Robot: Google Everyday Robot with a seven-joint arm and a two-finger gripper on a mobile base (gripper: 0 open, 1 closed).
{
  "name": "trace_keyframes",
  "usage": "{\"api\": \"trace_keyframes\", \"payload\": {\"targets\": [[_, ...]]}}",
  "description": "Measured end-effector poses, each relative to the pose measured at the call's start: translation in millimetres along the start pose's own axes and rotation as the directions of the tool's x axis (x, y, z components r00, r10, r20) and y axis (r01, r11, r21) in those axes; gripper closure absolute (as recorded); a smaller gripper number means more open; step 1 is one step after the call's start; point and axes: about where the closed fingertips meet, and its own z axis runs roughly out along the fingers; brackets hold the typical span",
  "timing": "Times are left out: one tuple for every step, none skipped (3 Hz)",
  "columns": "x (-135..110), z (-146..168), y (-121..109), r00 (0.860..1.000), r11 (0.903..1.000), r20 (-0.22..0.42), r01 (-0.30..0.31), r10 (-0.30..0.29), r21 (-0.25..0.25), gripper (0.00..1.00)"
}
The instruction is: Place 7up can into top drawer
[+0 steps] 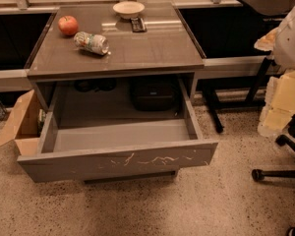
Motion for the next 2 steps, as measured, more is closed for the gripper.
{"api": "trace_keyframes", "payload": {"targets": [[0, 0, 0, 1.000, 1.0000, 0.000, 0.000, 0.000, 0.000, 0.00], [-24, 31, -33, 0.996, 0.9995, 0.080, 0.031, -0.031, 0.005, 0.00]]}}
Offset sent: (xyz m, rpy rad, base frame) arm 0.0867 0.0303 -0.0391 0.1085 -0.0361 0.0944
